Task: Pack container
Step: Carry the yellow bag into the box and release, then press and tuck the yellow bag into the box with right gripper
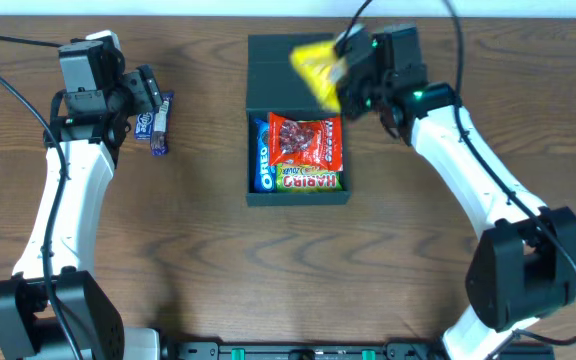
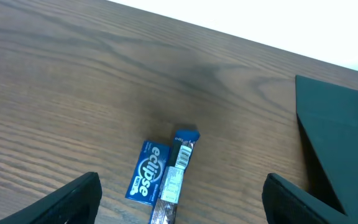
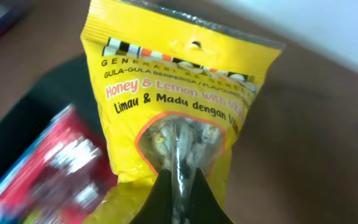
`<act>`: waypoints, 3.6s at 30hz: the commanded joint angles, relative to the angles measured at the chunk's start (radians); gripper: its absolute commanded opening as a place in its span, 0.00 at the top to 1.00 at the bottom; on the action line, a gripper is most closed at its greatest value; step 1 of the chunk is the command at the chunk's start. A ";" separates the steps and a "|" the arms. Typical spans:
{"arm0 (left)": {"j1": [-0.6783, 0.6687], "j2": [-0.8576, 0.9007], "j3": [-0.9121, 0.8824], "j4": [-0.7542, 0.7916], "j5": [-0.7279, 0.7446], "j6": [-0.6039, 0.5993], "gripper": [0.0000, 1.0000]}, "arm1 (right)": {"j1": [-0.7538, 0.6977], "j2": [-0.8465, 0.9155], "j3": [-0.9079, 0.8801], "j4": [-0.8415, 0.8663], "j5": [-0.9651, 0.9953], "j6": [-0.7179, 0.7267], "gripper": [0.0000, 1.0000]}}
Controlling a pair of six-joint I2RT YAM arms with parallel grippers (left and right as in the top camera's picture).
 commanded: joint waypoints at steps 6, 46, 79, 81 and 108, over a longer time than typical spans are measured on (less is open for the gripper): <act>0.003 -0.017 0.023 0.006 -0.004 0.007 0.16 | 0.030 -0.002 0.005 -0.224 -0.344 -0.558 0.99; 0.003 -0.017 0.023 0.004 -0.004 0.019 0.16 | 0.100 0.070 0.013 -0.186 -0.436 -0.463 0.99; 0.003 -0.017 0.023 0.004 -0.004 0.019 0.16 | 0.132 0.000 0.055 -0.386 -0.095 -0.568 0.99; 0.003 -0.017 0.023 0.004 -0.004 0.019 0.16 | 0.132 -0.018 0.064 -0.387 -0.095 -0.561 0.99; 0.003 -0.017 0.023 0.005 -0.004 0.019 0.16 | 0.157 0.121 0.063 -0.397 -0.282 -0.557 0.99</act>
